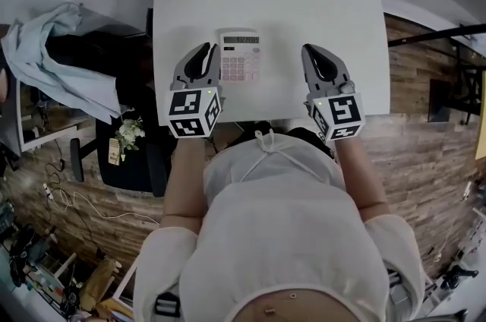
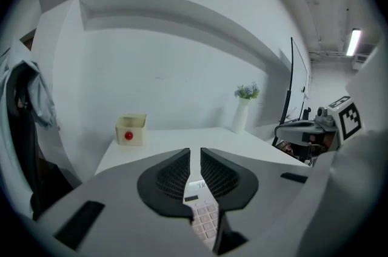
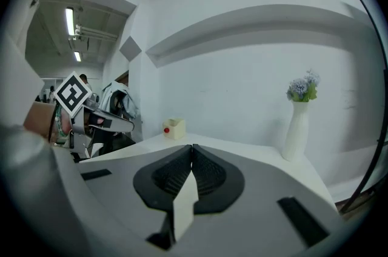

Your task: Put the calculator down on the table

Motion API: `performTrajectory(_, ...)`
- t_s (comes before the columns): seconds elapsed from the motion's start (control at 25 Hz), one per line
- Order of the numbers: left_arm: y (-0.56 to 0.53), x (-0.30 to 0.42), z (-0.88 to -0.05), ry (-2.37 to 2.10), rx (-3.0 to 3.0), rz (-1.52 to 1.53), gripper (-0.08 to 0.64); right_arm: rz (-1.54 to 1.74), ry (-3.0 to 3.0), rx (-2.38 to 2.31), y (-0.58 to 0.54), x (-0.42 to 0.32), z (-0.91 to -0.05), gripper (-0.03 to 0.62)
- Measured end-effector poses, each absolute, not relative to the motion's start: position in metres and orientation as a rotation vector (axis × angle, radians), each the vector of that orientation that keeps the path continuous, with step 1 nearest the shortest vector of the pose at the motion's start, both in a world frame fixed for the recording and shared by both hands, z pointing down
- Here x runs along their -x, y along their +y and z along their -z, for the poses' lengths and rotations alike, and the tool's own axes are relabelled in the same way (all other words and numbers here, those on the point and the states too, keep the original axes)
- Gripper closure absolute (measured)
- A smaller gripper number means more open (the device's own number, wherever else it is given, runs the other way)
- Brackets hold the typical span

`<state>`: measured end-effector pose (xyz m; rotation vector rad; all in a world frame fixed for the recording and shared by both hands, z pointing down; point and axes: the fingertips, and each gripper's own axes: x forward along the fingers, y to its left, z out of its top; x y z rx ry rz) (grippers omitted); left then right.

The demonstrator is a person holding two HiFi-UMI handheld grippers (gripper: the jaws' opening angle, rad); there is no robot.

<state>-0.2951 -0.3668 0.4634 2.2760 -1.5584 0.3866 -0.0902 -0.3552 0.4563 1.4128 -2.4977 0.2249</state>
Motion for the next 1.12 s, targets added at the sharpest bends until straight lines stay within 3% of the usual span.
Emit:
performTrajectory(0.2,-0.367,0.295,-0.406,-1.591,-2.406,-0.291,0.532,-0.136,-2.594,-1.439,-0.354,0.086,-0.42,0.586)
performTrajectory(0.56,-0.346,0.276,-0.338,-1.566,-2.601,-0.174,0.54,0.002,-2.651,-1.475,-0.348,0.071,-0.378,0.588)
performTrajectory(1.12,-0.33,0.263,-0.327,-1.5,-2.671,-0.128,0.54,0.033,-2.636,-1.443,-0.336,0.071,-0.371,0.591)
